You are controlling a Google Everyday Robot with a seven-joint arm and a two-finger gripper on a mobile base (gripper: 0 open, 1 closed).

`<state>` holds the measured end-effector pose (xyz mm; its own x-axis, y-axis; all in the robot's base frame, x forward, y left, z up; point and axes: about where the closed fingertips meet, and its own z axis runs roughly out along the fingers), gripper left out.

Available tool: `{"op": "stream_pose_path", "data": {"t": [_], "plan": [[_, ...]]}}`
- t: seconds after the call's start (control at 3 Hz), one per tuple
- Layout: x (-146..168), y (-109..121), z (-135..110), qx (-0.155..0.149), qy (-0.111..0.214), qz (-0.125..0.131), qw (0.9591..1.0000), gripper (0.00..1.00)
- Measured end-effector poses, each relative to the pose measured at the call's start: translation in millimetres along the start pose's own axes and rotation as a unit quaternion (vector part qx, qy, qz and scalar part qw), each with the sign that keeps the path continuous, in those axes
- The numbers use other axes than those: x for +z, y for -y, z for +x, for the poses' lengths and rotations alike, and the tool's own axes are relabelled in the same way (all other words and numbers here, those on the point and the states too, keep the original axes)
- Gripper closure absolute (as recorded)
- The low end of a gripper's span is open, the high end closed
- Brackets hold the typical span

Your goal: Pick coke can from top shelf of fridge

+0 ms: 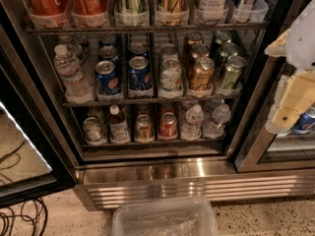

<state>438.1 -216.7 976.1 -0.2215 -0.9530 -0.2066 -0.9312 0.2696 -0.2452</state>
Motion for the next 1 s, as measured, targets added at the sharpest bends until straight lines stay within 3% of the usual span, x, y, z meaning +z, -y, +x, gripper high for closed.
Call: {"op": "stream_pose_path", "data": {"t": [0.67,1.0], "plan": [[-1,3,-9,0.003,0.019,0.008,0.9998,0.0],[-9,3,-36,-0.007,0.061,0.035,0.9975,0.0]]}}
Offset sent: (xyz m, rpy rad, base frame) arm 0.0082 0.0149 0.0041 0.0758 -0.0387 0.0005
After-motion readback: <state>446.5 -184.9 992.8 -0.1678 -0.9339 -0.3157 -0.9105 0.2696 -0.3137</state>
